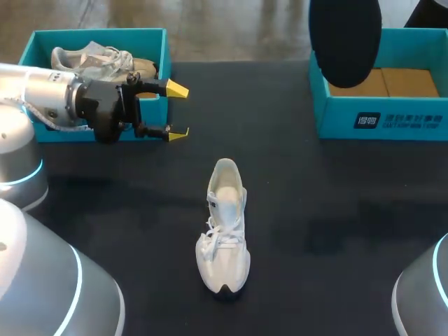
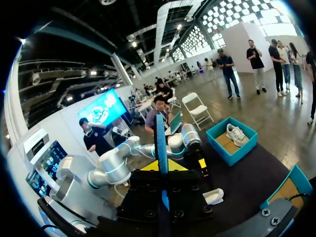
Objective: Take the shoe out of the shoebox, open the shoe tongue, remove and reinsert the insole, then place the shoe into the shoebox
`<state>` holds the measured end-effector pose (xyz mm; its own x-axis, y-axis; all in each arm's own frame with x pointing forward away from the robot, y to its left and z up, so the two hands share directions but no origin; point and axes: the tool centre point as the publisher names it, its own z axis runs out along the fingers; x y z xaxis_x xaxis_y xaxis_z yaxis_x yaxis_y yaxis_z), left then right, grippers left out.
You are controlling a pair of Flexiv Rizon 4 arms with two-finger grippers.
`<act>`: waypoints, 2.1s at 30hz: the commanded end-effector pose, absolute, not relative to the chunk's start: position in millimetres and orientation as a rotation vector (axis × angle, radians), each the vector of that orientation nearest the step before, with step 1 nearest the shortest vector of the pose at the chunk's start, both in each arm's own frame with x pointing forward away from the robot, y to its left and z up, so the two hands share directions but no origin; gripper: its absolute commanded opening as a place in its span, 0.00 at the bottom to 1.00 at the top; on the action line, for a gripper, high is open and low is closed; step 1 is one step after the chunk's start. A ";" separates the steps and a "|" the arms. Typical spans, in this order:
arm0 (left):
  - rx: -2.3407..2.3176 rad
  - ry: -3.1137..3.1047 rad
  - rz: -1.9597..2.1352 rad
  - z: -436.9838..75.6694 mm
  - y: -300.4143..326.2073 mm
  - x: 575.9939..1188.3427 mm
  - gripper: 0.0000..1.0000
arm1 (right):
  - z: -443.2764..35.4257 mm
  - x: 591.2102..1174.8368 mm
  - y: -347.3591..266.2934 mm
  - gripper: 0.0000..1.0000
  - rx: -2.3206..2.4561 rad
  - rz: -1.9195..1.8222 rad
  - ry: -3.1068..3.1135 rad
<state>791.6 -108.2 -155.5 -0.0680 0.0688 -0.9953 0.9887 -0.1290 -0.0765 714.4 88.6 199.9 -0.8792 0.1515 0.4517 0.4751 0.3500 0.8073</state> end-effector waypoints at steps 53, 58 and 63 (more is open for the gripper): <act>1.320 1.244 -1.329 -156.2 -109.1 792.0 1.00 | 94.5 757.0 99.5 0.00 -0.841 -1.295 -1.839; 1.320 1.244 -1.329 -156.2 -109.1 792.0 1.00 | 68.5 756.8 100.3 0.00 -0.904 -1.224 -1.787; 1.320 1.244 -1.329 -156.2 -109.1 792.0 1.00 | 46.9 759.7 102.2 0.00 -0.943 -1.168 -1.750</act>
